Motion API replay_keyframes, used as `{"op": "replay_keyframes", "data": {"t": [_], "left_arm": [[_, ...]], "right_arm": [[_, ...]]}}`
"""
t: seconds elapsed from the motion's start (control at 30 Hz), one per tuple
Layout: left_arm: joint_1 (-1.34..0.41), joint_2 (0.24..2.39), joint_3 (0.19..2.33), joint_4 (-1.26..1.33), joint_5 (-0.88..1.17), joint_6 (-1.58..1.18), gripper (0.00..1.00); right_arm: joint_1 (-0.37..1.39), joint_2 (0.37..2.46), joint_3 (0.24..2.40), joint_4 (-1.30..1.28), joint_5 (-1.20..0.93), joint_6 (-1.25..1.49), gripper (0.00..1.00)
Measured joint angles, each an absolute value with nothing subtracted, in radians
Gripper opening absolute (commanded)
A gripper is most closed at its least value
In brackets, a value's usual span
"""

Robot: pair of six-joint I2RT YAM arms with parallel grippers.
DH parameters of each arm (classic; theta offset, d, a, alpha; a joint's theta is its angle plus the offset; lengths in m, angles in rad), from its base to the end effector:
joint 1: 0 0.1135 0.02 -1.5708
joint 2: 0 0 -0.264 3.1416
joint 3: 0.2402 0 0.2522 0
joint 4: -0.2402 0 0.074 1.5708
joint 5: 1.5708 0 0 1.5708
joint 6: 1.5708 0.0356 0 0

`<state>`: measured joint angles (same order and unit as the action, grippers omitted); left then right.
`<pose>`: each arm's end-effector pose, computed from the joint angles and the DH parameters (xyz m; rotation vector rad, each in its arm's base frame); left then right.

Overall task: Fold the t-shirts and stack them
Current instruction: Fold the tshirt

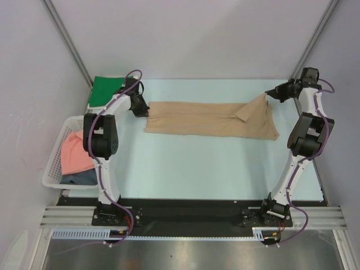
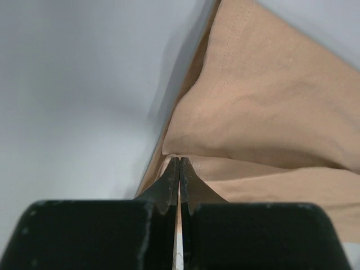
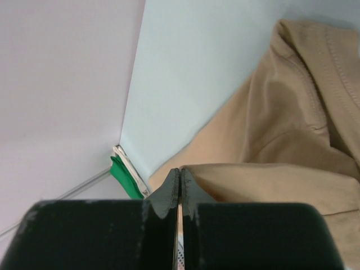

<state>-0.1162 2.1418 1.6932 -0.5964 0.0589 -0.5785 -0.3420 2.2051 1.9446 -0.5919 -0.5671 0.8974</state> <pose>0.4610 -0.0559 0.1887 -0.5865 2.5835 -0.3161 0.4747 -0.1487 0.2427 1.2016 2.1446 0.9363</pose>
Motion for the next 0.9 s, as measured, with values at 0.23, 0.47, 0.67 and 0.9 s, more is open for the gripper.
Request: {"op": "replay_keyframes", "data": {"t": [0.23, 0.47, 0.67, 0.9], "left_arm": [[-0.114, 2.153, 1.702, -0.592, 0.06, -0.579, 0.0], [-0.11, 2.177, 1.704, -0.593, 0.058, -0.579, 0.01], [-0.105, 2.179, 1.709, -0.594, 0.044, -0.574, 0.35], [-0.111, 2.16, 1.724, -0.628, -0.054, -0.515, 0.81]], "right_arm": [[-0.336, 2.237, 1.964, -0.598, -0.564, 0.897, 0.0], [-0.331, 2.271, 1.968, -0.612, -0.558, 0.892, 0.0], [-0.322, 2.282, 1.968, -0.607, -0.553, 0.89, 0.02], [-0.308, 2.299, 1.981, -0.593, -0.55, 0.916, 0.2]]}}
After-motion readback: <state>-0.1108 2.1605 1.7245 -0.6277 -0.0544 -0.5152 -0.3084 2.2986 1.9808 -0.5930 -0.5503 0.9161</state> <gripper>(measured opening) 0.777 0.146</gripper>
